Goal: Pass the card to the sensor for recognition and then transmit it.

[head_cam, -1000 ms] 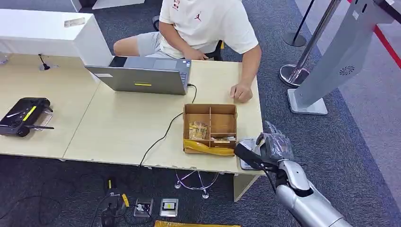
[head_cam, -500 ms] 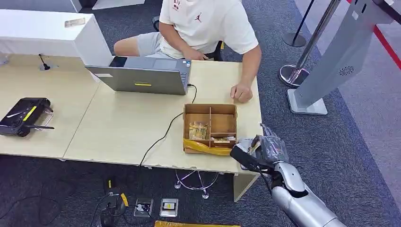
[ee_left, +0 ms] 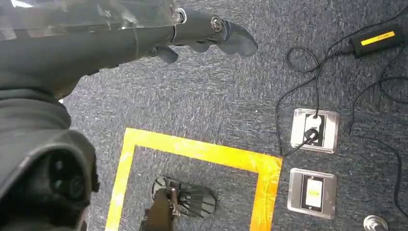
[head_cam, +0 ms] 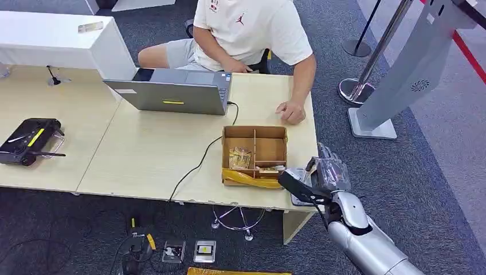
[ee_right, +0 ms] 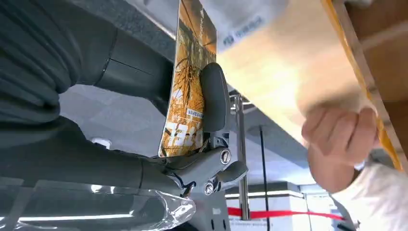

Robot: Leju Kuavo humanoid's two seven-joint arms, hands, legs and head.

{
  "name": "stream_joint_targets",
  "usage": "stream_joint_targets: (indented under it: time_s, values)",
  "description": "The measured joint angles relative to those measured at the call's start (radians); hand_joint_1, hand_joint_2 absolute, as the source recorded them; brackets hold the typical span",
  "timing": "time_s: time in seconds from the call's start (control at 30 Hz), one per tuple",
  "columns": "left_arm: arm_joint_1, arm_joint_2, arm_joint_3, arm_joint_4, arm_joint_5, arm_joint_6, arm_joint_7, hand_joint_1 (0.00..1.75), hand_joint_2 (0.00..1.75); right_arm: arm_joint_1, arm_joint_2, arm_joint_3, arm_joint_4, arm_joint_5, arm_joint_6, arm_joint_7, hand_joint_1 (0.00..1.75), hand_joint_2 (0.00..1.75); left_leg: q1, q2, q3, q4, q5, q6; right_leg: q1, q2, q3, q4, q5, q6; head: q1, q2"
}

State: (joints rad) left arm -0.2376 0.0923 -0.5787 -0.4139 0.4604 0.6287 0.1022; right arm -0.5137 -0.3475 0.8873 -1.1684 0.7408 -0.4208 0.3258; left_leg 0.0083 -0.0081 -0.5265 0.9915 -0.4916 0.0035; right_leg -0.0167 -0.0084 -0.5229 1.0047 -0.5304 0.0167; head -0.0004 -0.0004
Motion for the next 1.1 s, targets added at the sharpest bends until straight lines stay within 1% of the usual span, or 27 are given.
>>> stream_joint_targets:
  time_s: [0.17,0.37,0.43,0.53,0.6,0.77,0.9,1.03,1.1]
  values:
    - [-0.001,0.0,0.0,-0.002,0.005,-0.001,0.0,0.0,0.0,-0.065,-0.017,-0.026,-0.045,0.017,0.001,0.006,1.75,1.75,0.0,0.001,0.0,0.0,0.0,0.0,0.0,0.001,0.0,0.0,0.0,0.0,0.0,0.0]
    - [-0.004,0.0,-0.002,-0.002,-0.001,-0.005,0.0,0.0,0.0,-0.151,-0.018,-0.044,-0.082,0.04,0.011,-0.003,1.75,1.75,0.0,0.002,0.0,0.0,0.0,0.0,0.0,0.001,0.0,0.0,0.0,0.0,0.0,0.0]
    - [-0.01,0.0,-0.004,-0.002,-0.025,-0.013,0.01,0.0,0.0,-0.171,-0.018,-0.045,-0.092,0.045,0.03,-0.001,1.75,1.75,0.0,0.002,0.0,0.0,0.0,0.0,0.0,0.001,-0.001,0.0,0.0,0.0,0.0,0.0]
    - [-0.03,-0.002,-0.011,-0.002,-0.061,-0.024,0.045,0.0,0.0,-0.196,-0.018,-0.045,-0.099,0.056,0.074,0.002,1.75,1.75,0.0,0.002,0.0,0.0,0.0,0.0,0.0,0.001,0.0,0.0,0.0,0.0,0.0,0.0]
    - [-0.041,-0.003,-0.012,-0.002,-0.072,-0.032,0.056,0.0,0.0,-0.215,-0.015,-0.042,-0.099,0.057,0.099,-0.013,1.75,1.75,0.0,0.002,0.0,0.0,0.0,0.0,0.0,0.001,0.0,0.001,0.0,0.0,0.0,0.0]
    - [-0.062,-0.009,-0.018,-0.002,-0.085,-0.05,0.066,0.0,0.0,-0.281,0.024,-0.031,-0.061,0.067,0.132,-0.056,1.75,1.75,0.0,0.002,-0.001,0.0,0.0,0.0,0.0,0.001,0.0,0.001,0.0,0.0,0.0,0.0]
    - [-0.066,-0.012,-0.019,-0.002,-0.089,-0.053,0.071,0.0,0.0,-0.319,0.06,-0.022,-0.022,0.075,0.139,-0.067,1.75,1.75,0.0,0.002,-0.001,0.0,0.0,0.0,0.0,0.001,0.0,0.001,0.0,0.0,0.0,0.0]
    - [-0.071,-0.013,-0.029,-0.002,-0.106,-0.055,0.079,0.0,0.0,-0.362,0.104,-0.007,0.038,0.077,0.163,-0.09,1.75,1.75,0.001,0.001,-0.001,0.0,0.0,0.0,0.001,0.0,-0.001,0.001,0.0,0.0,0.0,0.0]
    - [-0.076,-0.015,-0.031,-0.001,-0.108,-0.055,0.084,0.0,0.0,-0.393,0.135,0.011,0.084,0.079,0.171,-0.107,1.75,1.75,0.001,0.001,-0.001,0.0,0.0,0.0,0.001,0.001,-0.001,0.001,0.0,0.0,0.001,0.0]
